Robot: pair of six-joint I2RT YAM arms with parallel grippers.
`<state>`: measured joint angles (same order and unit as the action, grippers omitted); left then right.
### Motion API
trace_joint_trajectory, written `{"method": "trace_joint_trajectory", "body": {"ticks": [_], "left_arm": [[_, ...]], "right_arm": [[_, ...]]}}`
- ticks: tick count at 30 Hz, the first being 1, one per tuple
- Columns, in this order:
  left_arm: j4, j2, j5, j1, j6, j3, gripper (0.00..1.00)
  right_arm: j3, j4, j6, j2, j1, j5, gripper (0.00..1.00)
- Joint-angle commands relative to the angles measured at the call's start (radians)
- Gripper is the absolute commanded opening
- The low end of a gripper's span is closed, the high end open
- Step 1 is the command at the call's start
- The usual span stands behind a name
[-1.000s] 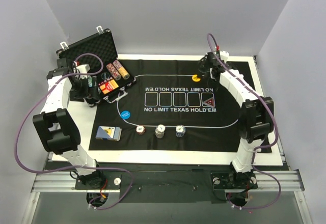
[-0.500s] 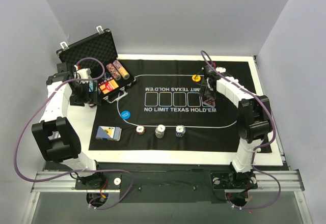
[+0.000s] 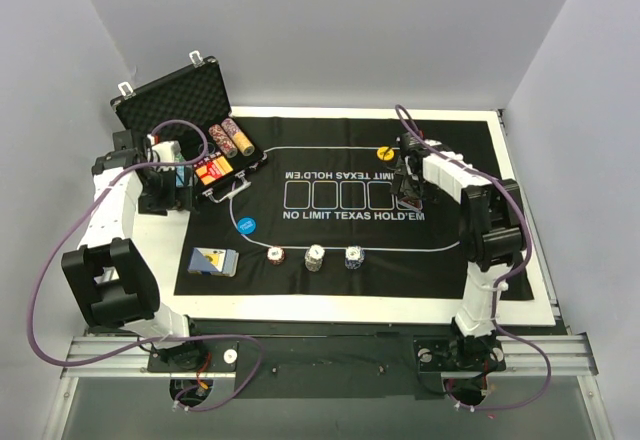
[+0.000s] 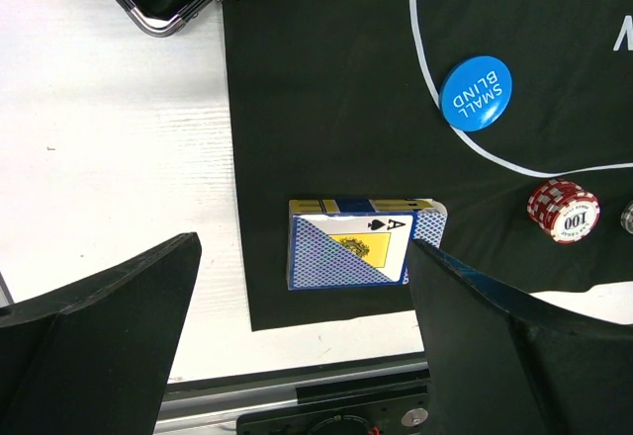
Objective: Distribute texas hold em gaming equipment
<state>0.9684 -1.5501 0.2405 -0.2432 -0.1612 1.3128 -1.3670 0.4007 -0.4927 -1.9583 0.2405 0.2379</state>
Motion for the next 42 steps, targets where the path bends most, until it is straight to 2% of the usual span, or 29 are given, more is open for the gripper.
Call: {"method": "trace_joint_trajectory", "body": {"ticks": [1, 3, 8, 14, 22, 30, 37, 39, 42], "left_arm": [[-0.033, 0.044, 0.020, 0.004, -0.006, 0.002, 0.97], [-0.033, 0.050, 0.016, 0.002, -0.008, 0.000, 0.97], [-0.039, 0.064, 0.008, 0.001, -0.017, -0.012, 0.97], [-0.037, 0.084, -0.020, 0.001, -0.052, -0.023, 0.97], [-0.033, 0.108, -0.033, 0.001, -0.084, -0.026, 0.97], [-0.027, 0.111, -0.018, -0.001, -0.098, -0.021, 0.97], [-0.030, 0.119, -0.006, 0.001, -0.112, -0.040, 0.97], [-0.030, 0.128, 0.005, 0.001, -0.113, -0.046, 0.97], [-0.025, 0.137, 0.031, 0.013, -0.116, -0.055, 0.97]], "right_arm": [[-0.030, 0.010, -0.026, -0.017, -0.015, -0.048, 0.71], [-0.018, 0.010, -0.038, -0.014, -0.018, -0.061, 0.68], [0.032, 0.006, -0.092, 0.002, -0.026, -0.097, 0.65], [0.147, -0.003, -0.177, 0.090, -0.049, -0.085, 0.59], [0.319, -0.003, -0.251, 0.232, -0.138, -0.028, 0.44], [0.532, 0.055, -0.299, 0.432, -0.139, 0.043, 0.43], [0.551, 0.084, -0.294, 0.507, -0.145, 0.092, 0.43], [0.520, 0.089, -0.274, 0.525, -0.133, 0.080, 0.48], [0.416, 0.136, -0.219, 0.526, -0.016, 0.115, 0.59]]}}
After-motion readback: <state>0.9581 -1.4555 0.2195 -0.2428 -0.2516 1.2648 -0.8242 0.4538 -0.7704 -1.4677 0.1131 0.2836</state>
